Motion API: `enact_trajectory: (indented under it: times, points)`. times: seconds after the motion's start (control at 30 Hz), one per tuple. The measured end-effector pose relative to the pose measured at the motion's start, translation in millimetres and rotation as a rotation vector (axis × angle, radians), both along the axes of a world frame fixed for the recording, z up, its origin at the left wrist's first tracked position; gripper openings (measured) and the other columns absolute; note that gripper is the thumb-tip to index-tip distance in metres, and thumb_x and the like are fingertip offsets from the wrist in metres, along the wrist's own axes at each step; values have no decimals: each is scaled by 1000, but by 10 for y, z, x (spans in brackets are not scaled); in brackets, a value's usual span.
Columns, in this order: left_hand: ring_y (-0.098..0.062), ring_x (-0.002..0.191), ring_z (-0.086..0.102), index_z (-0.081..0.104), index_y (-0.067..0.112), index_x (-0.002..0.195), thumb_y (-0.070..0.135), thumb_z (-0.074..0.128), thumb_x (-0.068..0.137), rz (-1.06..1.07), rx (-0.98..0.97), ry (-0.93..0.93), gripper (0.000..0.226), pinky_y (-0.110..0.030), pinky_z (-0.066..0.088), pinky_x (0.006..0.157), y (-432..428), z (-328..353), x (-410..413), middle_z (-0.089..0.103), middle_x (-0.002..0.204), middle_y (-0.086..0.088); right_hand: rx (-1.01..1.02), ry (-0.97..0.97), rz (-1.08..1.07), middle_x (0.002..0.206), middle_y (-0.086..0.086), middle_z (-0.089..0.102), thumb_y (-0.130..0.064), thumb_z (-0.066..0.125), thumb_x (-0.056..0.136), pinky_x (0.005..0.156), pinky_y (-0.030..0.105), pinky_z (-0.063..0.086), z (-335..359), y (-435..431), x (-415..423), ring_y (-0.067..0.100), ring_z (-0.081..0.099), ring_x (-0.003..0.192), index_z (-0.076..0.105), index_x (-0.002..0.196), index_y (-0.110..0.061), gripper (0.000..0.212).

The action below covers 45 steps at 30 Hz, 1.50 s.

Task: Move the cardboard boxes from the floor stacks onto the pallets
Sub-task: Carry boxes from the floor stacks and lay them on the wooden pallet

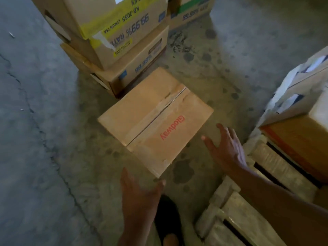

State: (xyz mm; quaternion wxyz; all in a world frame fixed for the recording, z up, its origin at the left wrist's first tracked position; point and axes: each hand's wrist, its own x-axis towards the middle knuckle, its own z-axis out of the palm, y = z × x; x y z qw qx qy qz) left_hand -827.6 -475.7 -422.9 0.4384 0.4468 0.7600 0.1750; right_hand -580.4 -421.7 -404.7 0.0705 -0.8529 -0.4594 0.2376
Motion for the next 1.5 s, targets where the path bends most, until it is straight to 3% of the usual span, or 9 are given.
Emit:
enact_trajectory:
  times: [0.13,0.27,0.47,0.63,0.77,0.93,1.07,1.2,1.5]
  points:
    - [-33,134,45,21,8,154,88,66,52,57,27,-28,138,-46,45,108,106,-528,225,38,149,-16,-31,-32,71,154,5,37,-65,57,89,105,48,42,-391,719,288,30,40,137,31,154,-23,81]
    - [-4,124,52,30,24,150,66,83,53,204,110,-222,119,-20,49,97,324,-802,415,47,142,6,-78,-19,72,156,5,35,-68,63,83,105,48,40,-736,1118,559,31,39,138,28,155,-22,92]
    - [-23,118,62,44,53,137,47,95,45,674,-55,-602,106,-58,54,92,515,-1059,514,63,129,10,-164,168,-79,159,13,34,-67,71,77,110,44,35,-965,1370,570,35,37,142,23,158,-17,107]
    - [-25,115,64,45,50,138,36,94,57,692,-133,-640,96,-56,56,89,577,-981,417,68,124,9,-162,191,-142,140,12,57,-63,74,76,92,35,42,-839,1343,528,34,52,128,49,142,-14,86]
    - [-19,101,72,49,37,138,23,79,74,535,-79,-625,72,-37,61,62,791,-805,79,72,114,12,-93,259,-226,129,6,58,-68,78,68,82,32,44,-788,1146,457,30,56,116,49,136,-17,89]
    - [-14,102,70,52,47,132,26,79,83,268,-55,-528,60,-51,60,73,1138,-625,-465,70,114,16,4,541,-388,133,-12,54,-85,79,43,97,50,54,-620,649,143,24,56,124,47,137,-43,108]
    - [-7,96,71,54,40,134,21,74,87,53,-39,-546,54,-44,62,67,1380,-408,-787,71,110,16,173,803,-648,137,-19,40,-46,84,70,74,33,63,-452,170,-228,11,58,108,31,154,-41,100]
    - [-18,104,71,54,35,136,22,74,83,-148,-60,-555,58,-47,60,76,1495,-163,-938,71,119,5,247,870,-845,135,-14,44,-36,79,80,52,23,58,-287,-307,-542,6,58,90,29,155,-44,90]
    - [-21,108,69,52,40,136,34,77,76,-495,-74,-588,65,-44,59,80,1345,201,-264,68,121,1,653,819,-1005,126,-8,60,-30,74,78,63,20,58,136,-1413,-534,5,70,97,43,146,-36,75]
